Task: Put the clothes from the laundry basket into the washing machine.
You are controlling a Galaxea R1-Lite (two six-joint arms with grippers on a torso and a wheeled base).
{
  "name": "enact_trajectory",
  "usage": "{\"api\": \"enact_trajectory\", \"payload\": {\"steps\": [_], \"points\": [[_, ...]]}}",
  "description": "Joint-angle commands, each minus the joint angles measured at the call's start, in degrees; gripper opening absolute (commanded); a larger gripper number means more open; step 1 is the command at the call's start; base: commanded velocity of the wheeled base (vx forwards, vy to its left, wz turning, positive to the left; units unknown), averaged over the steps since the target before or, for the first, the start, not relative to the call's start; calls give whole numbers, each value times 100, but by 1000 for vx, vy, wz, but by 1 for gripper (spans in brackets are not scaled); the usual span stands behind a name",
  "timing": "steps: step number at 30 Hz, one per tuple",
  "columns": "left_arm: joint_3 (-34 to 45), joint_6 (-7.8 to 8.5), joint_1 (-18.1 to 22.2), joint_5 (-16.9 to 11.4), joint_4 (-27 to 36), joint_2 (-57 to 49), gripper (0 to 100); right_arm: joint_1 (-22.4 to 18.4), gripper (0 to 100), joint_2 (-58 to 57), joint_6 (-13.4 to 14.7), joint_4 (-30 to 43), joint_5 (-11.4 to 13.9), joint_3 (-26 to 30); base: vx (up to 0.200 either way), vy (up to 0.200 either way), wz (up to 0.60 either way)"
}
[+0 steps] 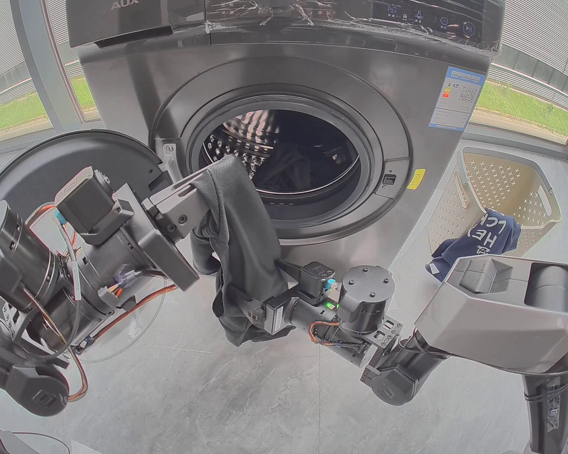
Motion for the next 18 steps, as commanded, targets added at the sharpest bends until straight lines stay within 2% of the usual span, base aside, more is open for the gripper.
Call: {"api": "enact_trajectory", "payload": {"steps": [1,7,8,11,18], "points": [[-30,-13,-5,-1,-1,-29,0,-42,100,200,2,-3,-7,-170,0,0,0],[-38,-48,31,-1,8,-64,0,-69,100,174,2,-12,-34,-144,0,0,0],[-47,-48,48,8,-1,-56,0,-78,0,165,10,-12,-42,-118,0,0,0],[-47,-48,83,17,8,-29,0,-166,0,95,10,-30,-69,-56,0,0,0],[23,-48,215,43,8,50,0,-675,0,-819,10,-39,-86,603,0,0,0]]}}
